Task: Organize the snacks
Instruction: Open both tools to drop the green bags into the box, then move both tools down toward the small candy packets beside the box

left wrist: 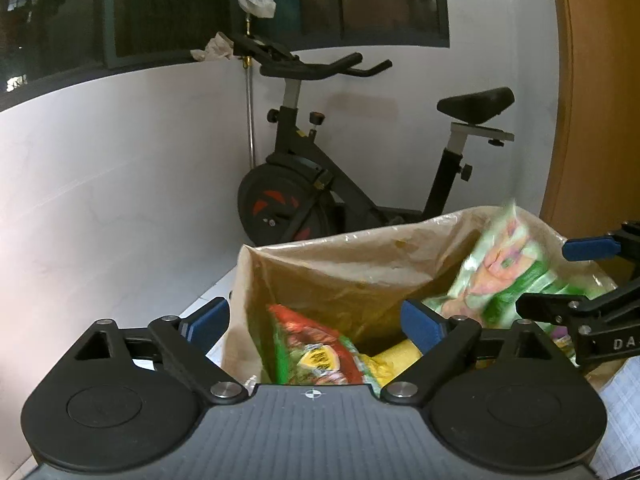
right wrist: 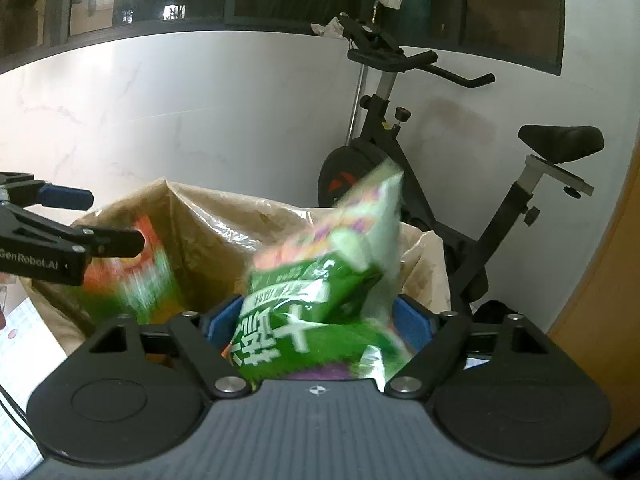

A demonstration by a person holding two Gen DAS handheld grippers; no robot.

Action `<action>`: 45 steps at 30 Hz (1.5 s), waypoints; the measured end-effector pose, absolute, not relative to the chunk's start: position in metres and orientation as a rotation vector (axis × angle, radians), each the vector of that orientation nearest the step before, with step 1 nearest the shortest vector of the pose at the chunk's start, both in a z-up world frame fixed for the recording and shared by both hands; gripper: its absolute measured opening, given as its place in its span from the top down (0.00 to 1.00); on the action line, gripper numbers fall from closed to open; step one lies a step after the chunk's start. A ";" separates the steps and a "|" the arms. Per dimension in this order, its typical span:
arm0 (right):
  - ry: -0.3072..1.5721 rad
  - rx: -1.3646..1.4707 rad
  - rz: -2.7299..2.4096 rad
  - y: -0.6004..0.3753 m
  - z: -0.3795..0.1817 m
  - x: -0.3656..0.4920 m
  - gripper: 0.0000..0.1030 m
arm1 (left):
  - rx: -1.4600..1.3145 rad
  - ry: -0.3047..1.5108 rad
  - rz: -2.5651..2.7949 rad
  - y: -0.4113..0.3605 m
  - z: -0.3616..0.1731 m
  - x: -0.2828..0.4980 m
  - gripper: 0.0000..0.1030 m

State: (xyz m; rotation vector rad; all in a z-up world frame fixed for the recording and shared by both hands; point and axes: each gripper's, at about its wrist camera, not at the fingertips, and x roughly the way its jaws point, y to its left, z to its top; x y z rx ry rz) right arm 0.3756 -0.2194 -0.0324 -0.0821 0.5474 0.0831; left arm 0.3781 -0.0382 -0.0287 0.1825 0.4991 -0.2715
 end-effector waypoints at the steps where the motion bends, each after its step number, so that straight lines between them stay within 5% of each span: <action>1: 0.543 -0.079 0.084 -0.219 -0.032 0.374 0.11 | 0.179 0.495 -0.272 -0.037 -0.026 0.377 0.09; 26: 0.434 0.086 0.162 -0.231 0.005 0.295 0.05 | 0.063 0.412 -0.303 0.013 0.002 0.286 0.09; 45: 0.506 0.073 0.166 -0.218 -0.086 0.214 0.10 | -0.068 0.573 -0.285 0.020 -0.106 0.231 0.13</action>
